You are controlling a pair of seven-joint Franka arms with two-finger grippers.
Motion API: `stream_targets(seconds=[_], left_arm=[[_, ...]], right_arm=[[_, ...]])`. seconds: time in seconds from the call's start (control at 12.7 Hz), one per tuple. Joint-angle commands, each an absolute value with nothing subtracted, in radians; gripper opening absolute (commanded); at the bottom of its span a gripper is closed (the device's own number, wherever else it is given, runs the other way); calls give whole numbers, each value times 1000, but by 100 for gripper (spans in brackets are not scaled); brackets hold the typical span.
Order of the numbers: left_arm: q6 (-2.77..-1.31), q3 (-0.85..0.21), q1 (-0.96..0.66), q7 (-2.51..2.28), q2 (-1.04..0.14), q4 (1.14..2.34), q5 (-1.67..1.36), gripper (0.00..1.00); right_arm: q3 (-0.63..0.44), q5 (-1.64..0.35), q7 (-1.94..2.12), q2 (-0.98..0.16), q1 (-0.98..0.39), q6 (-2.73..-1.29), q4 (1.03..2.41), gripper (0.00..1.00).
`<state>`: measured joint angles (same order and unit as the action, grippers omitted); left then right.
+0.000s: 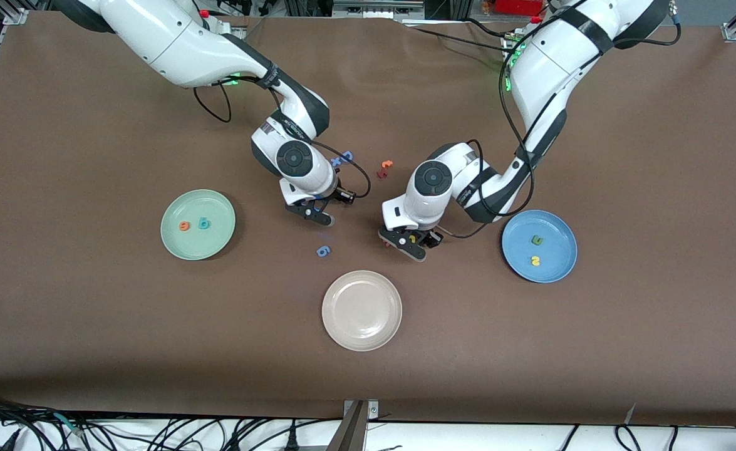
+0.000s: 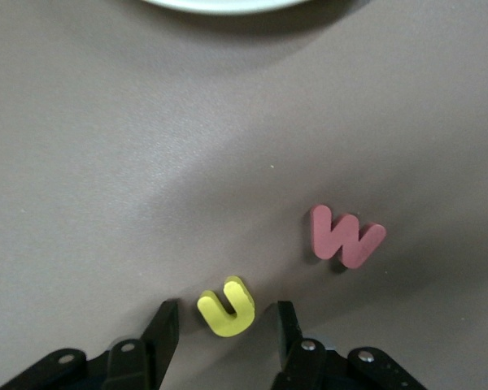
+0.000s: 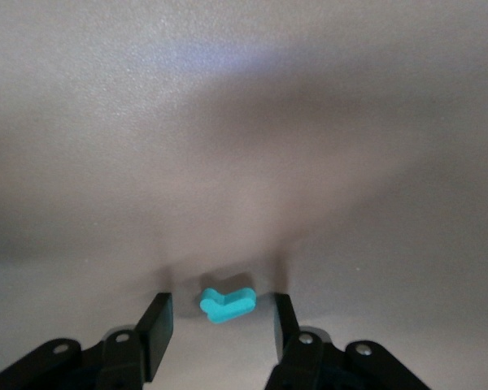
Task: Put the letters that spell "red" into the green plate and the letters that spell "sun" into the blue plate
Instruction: 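Grasp the yellow u with the left gripper while the right gripper descends, then drop the u on the blue plate while the right gripper grasps the l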
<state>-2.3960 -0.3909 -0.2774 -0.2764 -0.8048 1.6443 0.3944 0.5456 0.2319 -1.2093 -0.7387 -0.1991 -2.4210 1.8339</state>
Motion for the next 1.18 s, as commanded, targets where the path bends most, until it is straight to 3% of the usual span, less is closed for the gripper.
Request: stream_targets(seconds=[0.0, 0.16, 0.24, 0.39, 1.1], left_arm=[[-2388, -373, -299, -307, -819, 1614, 436, 48], [-2387, -373, -298, -305, -815, 1614, 436, 19], [-2387, -373, -293, -302, -808, 1612, 437, 15], [-2369, -373, -275, -293, -787, 1614, 439, 13], [-2022, -458, -72, 19, -649, 1641, 399, 12]], right_arm=[[537, 255, -1223, -733, -212, -2439, 1848, 57], [537, 255, -1223, -733, -213, -2439, 1855, 54], [534, 256, -1223, -733, -215, -2439, 1856, 49], [528, 256, -1223, -733, -218, -2439, 1856, 41], [522, 347, -1221, -733, -213, -2441, 1855, 41]])
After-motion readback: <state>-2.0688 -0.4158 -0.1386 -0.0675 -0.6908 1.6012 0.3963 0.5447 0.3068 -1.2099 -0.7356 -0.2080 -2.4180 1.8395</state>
